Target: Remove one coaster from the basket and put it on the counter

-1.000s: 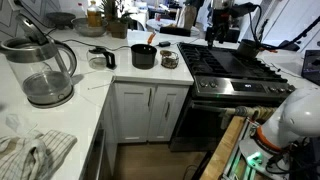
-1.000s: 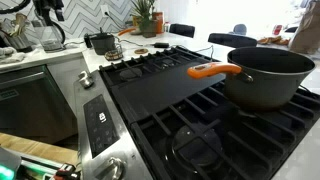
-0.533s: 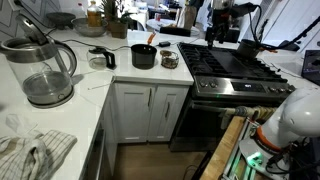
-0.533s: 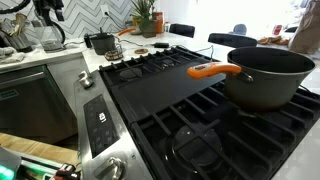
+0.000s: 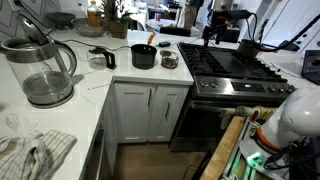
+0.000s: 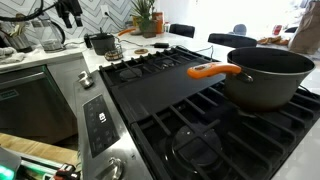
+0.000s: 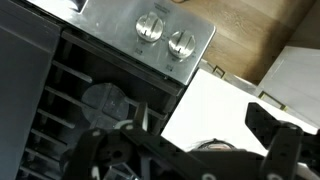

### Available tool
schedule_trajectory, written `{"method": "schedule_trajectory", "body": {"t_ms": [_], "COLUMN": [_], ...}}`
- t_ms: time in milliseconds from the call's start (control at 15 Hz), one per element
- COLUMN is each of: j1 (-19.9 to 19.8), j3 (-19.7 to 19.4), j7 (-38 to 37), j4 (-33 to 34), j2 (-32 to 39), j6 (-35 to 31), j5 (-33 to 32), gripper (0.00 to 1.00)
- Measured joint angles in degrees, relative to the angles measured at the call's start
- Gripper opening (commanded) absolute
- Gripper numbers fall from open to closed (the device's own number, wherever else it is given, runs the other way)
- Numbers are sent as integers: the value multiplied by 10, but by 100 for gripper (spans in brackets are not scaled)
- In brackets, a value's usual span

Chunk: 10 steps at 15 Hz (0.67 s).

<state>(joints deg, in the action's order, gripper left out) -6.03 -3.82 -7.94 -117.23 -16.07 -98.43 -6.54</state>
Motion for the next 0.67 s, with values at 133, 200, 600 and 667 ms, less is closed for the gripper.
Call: {"method": "schedule_trajectory", "body": {"t_ms": [133,200,600,667], "j1": [-9,-13,-27,-27], "j3": [-24,-33,-60,-61], "j7": [0,0,-22,-24], "j4": [-2,-2,12,18], "j2": [25,39,128,144], "j6": [-61,-95,-228,-241], "j5": [25,41,182,204], "gripper": [100,100,100,100]}}
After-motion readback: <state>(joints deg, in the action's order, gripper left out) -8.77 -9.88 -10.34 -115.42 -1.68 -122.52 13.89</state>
